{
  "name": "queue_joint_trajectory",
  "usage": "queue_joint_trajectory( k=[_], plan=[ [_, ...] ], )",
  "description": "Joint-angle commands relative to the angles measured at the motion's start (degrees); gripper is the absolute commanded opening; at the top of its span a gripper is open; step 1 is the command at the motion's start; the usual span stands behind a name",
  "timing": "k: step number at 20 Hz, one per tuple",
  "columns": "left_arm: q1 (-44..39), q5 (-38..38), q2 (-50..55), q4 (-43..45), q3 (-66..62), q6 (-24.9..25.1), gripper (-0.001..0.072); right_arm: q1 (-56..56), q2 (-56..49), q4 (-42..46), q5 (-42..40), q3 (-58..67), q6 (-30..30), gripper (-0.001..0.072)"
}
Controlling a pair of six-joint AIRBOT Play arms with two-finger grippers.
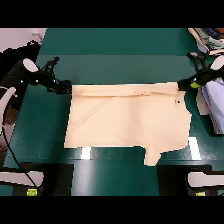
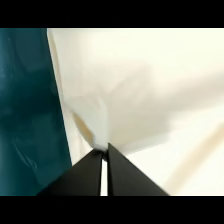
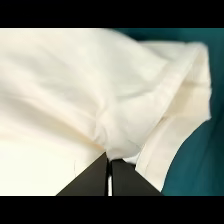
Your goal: Fold the shirts.
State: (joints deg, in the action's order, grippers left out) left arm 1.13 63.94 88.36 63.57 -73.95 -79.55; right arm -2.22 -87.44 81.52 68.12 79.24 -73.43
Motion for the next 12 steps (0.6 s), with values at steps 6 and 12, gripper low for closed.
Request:
queue_joint_trajectory(
  k=[6, 12],
  plan=[
    [0.1, 2.1, -1.9, -3.3, 5.3, -0.1, 0.0474, 0.4, 7.3, -0.9, -2.0, -8.9, -0.3, 0.0382],
    [0.1, 8.8, -17.8, 7.2, 10.1, -2.8, 0.0475, 7.6, 18.6, -10.2, 7.8, -10.5, 0.7, 0.0381]
  ],
)
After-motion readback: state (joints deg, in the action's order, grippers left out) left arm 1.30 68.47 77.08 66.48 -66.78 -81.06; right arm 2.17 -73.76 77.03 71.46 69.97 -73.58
